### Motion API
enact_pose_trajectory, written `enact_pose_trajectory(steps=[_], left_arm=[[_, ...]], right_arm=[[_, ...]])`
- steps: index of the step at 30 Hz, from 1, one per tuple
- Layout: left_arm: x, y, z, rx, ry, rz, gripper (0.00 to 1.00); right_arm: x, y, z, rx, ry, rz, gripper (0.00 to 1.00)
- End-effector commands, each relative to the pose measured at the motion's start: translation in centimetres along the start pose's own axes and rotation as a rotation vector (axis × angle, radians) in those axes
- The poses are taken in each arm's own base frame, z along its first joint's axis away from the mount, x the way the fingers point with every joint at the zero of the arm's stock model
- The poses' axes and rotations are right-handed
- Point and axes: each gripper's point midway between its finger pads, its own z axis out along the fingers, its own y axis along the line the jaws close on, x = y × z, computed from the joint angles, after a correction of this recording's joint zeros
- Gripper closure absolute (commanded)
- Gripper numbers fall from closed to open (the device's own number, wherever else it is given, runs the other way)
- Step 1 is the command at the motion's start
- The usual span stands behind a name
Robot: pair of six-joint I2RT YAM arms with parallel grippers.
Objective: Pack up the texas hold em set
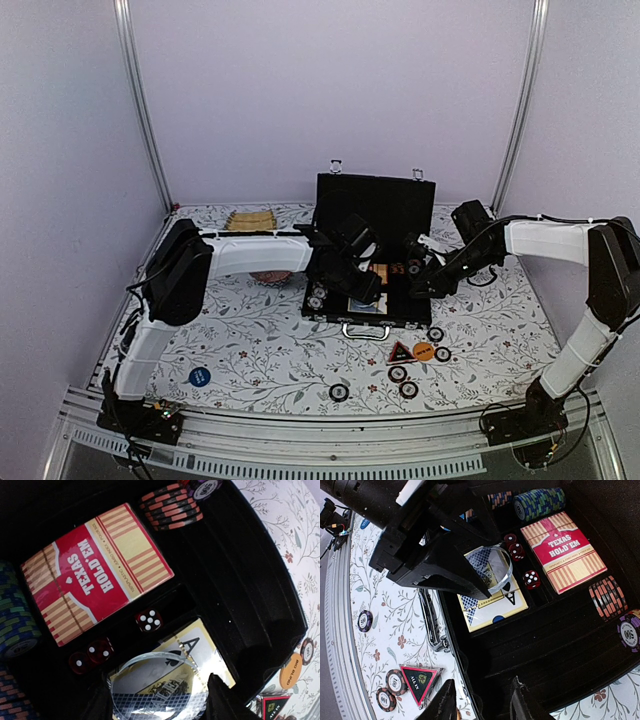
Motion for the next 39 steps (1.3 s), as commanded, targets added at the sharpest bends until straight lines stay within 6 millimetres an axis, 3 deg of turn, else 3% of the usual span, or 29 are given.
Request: enact_pose_trajectory(steps=[1, 16, 25, 33, 34, 35, 39], left_arm=[[0.3, -1.4, 0.8, 0.035, 0.009, 0.024, 0.47], [0.9, -2.6, 0.6, 0.059, 0.031, 0.045, 0.47], [1.6, -2.1, 1.1, 0.031, 0.052, 0.052, 0.41], [-0.8, -2.8, -1.0, 0.038, -0.014, 0.068, 0.35], [-1.2, -3.0, -1.4, 0.043, -0.025, 0.069, 0.22], [-1.5, -3.2, -1.8, 0.049, -0.035, 0.071, 0.17], [-2.9, -3.7, -3.7, 0.065, -0.074, 0.074, 0.17]], right_arm=[[-0.4, -0.4, -0.1, 0.007, -0.001, -0.005, 0.62], [0.0, -0.5, 0.3, -0.003, 0.012, 0.004, 0.62], [-0.1, -0.5, 0.3, -0.007, 0.012, 0.002, 0.62], [-0.2, -0.4, 0.2, -0.008, 0.010, 0.001, 0.61], [-0.3, -0.5, 0.1, -0.004, 0.008, 0.000, 0.61], [-0.5, -0.4, 0.0, -0.002, 0.004, -0.003, 0.61], [-1.5, -0.1, -0.9, 0.009, -0.020, -0.012, 0.61]])
